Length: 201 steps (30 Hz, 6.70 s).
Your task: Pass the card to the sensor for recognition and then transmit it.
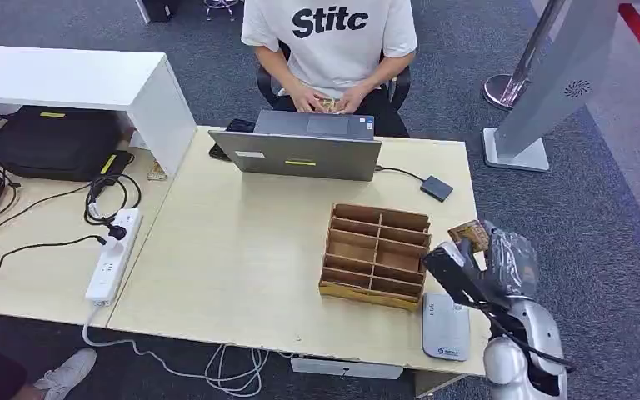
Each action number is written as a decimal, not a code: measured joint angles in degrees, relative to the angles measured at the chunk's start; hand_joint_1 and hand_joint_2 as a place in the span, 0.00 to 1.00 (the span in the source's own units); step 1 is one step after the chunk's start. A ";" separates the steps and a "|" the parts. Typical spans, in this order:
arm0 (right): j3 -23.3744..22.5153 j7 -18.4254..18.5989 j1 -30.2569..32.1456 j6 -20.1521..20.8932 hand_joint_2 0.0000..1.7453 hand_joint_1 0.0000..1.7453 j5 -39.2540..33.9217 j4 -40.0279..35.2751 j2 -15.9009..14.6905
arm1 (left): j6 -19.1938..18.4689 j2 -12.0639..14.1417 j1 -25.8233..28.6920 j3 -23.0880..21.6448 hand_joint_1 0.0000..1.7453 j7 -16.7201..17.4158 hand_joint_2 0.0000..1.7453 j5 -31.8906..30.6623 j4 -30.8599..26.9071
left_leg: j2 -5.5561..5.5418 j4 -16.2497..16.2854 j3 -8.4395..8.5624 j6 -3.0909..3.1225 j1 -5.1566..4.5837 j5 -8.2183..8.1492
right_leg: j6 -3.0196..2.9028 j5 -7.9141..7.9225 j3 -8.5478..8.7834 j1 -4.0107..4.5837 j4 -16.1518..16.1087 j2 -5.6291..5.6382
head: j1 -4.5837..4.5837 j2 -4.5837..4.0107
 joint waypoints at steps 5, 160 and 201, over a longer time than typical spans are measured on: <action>0.24 1.93 0.27 0.61 1.00 1.00 3.78 -1.86 0.00 | -0.02 0.02 0.03 0.00 0.00 -0.13 1.00 -0.02 0.02 | -0.04 0.00 -0.02 0.00 0.00 0.00 | 0.00 0.00 0.00 0.00 0.00 -0.02 | -0.02 0.00; 34.40 -5.98 -6.46 1.84 1.00 0.00 -7.71 -3.13 5.64 | -5.73 0.04 2.75 18.97 0.00 0.52 1.00 5.40 0.02 | -0.21 -0.05 0.08 -0.08 0.02 -0.02 | -0.06 -0.12 0.10 0.01 0.03 -0.14 | 0.00 0.00; 25.97 -5.46 4.77 -1.14 1.00 0.00 4.05 -4.11 -3.23 | -2.80 -0.02 4.60 26.79 0.00 4.79 1.00 12.78 0.02 | -0.21 -0.05 0.08 -0.06 0.01 -0.04 | -0.06 -0.12 0.11 0.00 0.01 -0.15 | 0.00 0.00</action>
